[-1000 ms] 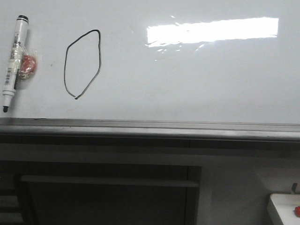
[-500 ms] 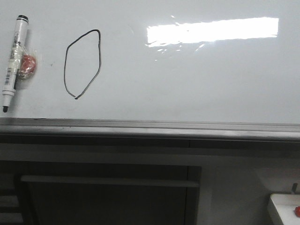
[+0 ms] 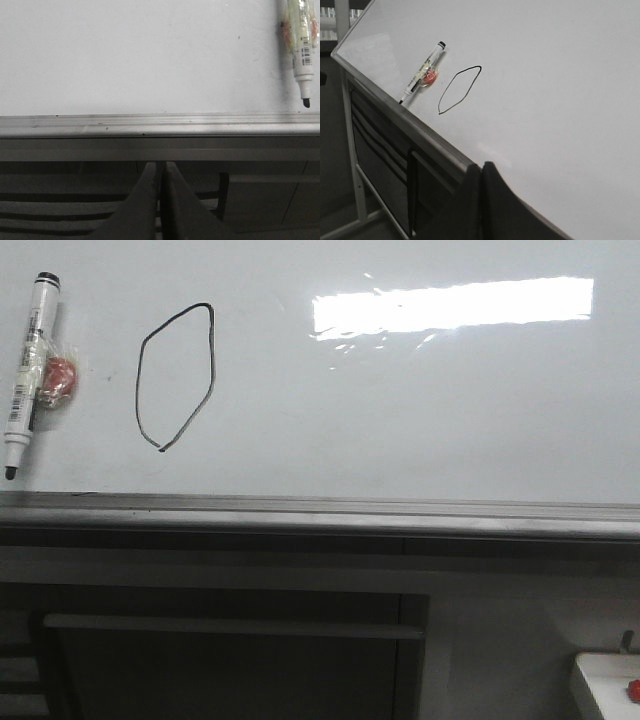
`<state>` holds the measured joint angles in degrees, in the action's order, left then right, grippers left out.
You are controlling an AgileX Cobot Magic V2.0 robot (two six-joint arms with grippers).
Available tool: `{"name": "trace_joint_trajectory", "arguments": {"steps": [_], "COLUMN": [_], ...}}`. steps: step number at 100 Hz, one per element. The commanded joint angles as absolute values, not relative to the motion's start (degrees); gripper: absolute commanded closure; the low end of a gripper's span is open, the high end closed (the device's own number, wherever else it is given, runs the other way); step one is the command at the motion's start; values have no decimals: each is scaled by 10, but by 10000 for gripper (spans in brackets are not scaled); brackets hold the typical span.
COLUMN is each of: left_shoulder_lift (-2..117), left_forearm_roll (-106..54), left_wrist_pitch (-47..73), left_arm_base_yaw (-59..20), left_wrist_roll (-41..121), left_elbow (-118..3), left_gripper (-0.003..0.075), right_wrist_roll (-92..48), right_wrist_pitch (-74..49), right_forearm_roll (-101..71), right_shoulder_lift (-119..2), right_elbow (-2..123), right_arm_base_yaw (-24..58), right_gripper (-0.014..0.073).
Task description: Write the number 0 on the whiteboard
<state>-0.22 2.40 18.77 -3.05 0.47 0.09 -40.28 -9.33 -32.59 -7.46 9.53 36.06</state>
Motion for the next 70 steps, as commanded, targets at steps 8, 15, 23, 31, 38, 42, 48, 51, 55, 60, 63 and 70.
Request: {"name": "trace_joint_trajectory", "arguments": {"steps": [8,15,23,31,38,42,48,51,55,60,63,70], "left_shoulder_lift": [-18,-18,-18,-18,-18,-18,-18,-18,-18,-18,-18,-18], "left_forearm_roll": [24,24,24,24,24,24,24,24,24,24,24,24], "left_wrist_pitch": [150,150,150,150,150,150,150,150,150,150,150,150], "left_arm_base_yaw": [-30,-30,-30,-30,-30,-30,-30,-30,-30,-30,-30,-30], "left_wrist_roll": [0,0,0,0,0,0,0,0,0,0,0,0], "left_elbow": [7,7,7,7,7,7,7,7,7,7,7,7], "left_gripper": [741,741,741,741,741,741,741,741,741,741,741,741], "right_wrist_roll": [-82,-34,-34,-33,-33,-33,-33,-33,-33,-33,-33,-33], "right_wrist_pitch": [-50,-47,-44,-33,-32,-30,-31,-32,-32,-32,-32,-32], "right_forearm_roll": [-96,-20,3,8,8,8,8,8,8,8,8,8], "right_shoulder_lift": [-81,-81,-81,-81,-81,-81,-81,-81,-81,-81,-81,-81], "right_elbow": [111,111,111,111,111,111,111,111,111,111,111,111], "right_arm_base_yaw": [324,301,269,226,181,148,111,94,68,42,29,3], "right_gripper": [655,655,655,655,655,655,655,655,655,655,655,655]}}
